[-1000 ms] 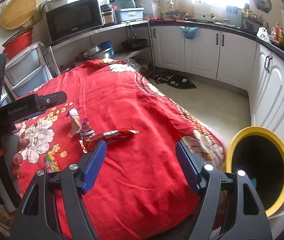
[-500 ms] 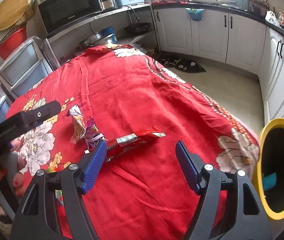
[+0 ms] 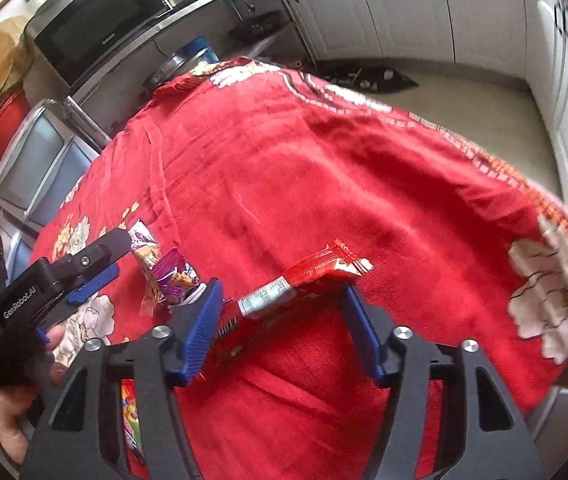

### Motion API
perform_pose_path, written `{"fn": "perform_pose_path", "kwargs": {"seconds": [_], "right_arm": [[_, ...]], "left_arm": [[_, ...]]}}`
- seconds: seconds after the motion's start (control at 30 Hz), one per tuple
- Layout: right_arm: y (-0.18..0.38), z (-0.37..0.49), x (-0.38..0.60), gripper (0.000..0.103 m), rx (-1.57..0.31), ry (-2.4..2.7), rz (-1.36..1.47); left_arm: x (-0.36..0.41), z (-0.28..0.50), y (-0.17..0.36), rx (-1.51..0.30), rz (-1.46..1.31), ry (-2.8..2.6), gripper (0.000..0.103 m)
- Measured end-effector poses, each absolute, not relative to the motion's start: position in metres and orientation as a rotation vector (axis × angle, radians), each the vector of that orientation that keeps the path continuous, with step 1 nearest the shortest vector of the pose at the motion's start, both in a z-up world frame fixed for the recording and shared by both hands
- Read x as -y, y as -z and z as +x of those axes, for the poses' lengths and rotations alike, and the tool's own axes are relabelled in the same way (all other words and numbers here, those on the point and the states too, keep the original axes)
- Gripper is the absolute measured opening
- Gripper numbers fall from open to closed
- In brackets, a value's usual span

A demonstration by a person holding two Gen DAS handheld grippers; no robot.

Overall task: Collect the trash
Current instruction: 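Close the right tool on the red wrapper while the left tool closes on the orange-purple packet, then carry the red wrapper and orange-purple packet with both tools over the yellow bin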

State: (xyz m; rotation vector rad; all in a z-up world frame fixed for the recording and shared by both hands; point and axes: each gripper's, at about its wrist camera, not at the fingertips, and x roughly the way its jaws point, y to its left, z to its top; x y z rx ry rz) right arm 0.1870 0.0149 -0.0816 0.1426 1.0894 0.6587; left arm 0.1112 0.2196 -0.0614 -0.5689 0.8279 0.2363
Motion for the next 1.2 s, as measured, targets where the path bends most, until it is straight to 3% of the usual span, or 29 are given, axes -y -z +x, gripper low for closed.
{"fn": "perform_pose_path", "kwargs": {"seconds": [0.07, 0.1, 0.2, 0.4, 0.47, 0.7, 1.2], "right_arm": [[0.084, 0.189, -0.014, 0.048, -1.091, -0.661, 0.156], [0.084, 0.189, -0.014, 0.038, -1.088, -0.664, 0.158], [0.086, 0.191, -0.010, 0.030, -1.089, -0.681, 0.166], [0.082, 0.187, 0.005, 0.023, -1.062, -0.702, 0.159], [0.080, 0.185, 0.010, 0.022, -1.049, -0.704, 0.157], [0.075, 0.179, 0.035, 0.016, -1.032, -0.708, 0.180], [0.042, 0.165, 0.101, 0.014, -0.932, -0.673, 0.224]], "left_arm": [[-0.222, 0.116, 0.066, -0.841, -0.582, -0.238, 0.060], [-0.222, 0.118, 0.068, -0.847, -0.585, -0.238, 0.056], [-0.223, 0.126, 0.074, -0.867, -0.582, -0.243, 0.047], [-0.226, 0.130, 0.083, -0.893, -0.565, -0.260, 0.018], [-0.227, 0.128, 0.082, -0.894, -0.561, -0.253, 0.015], [-0.224, 0.111, 0.064, -0.830, -0.547, -0.250, 0.012], [-0.169, 0.096, -0.006, -0.669, -0.455, -0.165, 0.012]]}}
